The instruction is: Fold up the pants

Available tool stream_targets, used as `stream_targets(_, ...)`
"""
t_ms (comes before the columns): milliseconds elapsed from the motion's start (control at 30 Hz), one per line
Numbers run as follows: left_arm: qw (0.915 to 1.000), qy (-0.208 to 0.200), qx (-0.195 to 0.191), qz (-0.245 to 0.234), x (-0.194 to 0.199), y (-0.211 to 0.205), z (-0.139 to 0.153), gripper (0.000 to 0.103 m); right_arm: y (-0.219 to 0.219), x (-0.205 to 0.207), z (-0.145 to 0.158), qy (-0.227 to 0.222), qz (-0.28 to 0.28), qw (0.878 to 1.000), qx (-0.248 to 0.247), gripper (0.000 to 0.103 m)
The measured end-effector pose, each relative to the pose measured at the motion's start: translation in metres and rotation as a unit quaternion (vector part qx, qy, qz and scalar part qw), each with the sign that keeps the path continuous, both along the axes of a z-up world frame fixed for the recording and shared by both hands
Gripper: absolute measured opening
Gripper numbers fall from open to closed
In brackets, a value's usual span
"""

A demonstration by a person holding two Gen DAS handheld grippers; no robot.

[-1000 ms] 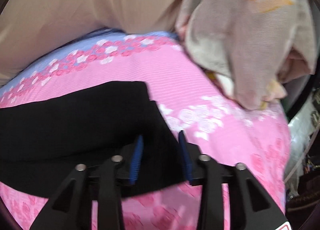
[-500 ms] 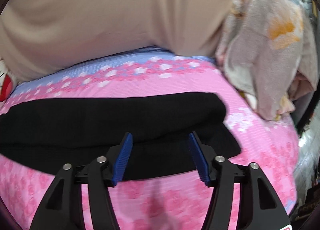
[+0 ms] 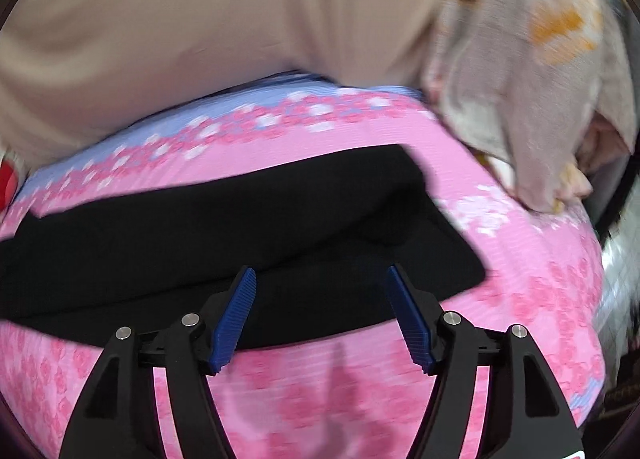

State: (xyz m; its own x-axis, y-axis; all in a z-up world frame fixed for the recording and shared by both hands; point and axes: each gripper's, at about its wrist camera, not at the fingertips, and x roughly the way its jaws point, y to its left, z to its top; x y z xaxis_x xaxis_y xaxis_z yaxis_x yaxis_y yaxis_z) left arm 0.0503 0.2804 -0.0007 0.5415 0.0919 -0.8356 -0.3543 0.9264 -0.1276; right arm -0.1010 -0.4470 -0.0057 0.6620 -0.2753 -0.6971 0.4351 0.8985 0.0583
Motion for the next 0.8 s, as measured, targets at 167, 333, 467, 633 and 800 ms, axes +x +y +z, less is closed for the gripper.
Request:
stream_targets(167,0.9943,-0.067,0.07,0.044,-0.018,-0.023,0.047,0.093,-0.079,0.0,-0.01,-0.009,-0.045,0.995,0.09,0.067)
stream_targets(333,0.9977,-0.06,0.03,-0.01,-0.012,-0.067,0.05,0.094,-0.097,0.039,-0.016,-0.036,0.003,0.988,0.149,0.067)
stream_targets(467,0.9974,-0.026,-0.004,-0.067,0.0,-0.112,0.029,0.094,-0.091,0.085,0.001,-0.02,0.034,0.995,0.097,0.009)
stream_targets(633,0.9935,-0.004,0.004,-0.114,0.003,-0.157,0.009,0.094,-0.058,0.048,0.078,-0.058,0.108,0.991,-0.047,0.014)
stream_targets(800,0.9873,0.036,-0.001,-0.155,0.013,-0.187,-0.021,0.094,-0.08,0.019,-0.027,0.142,0.064,0.982,-0.103,0.03)
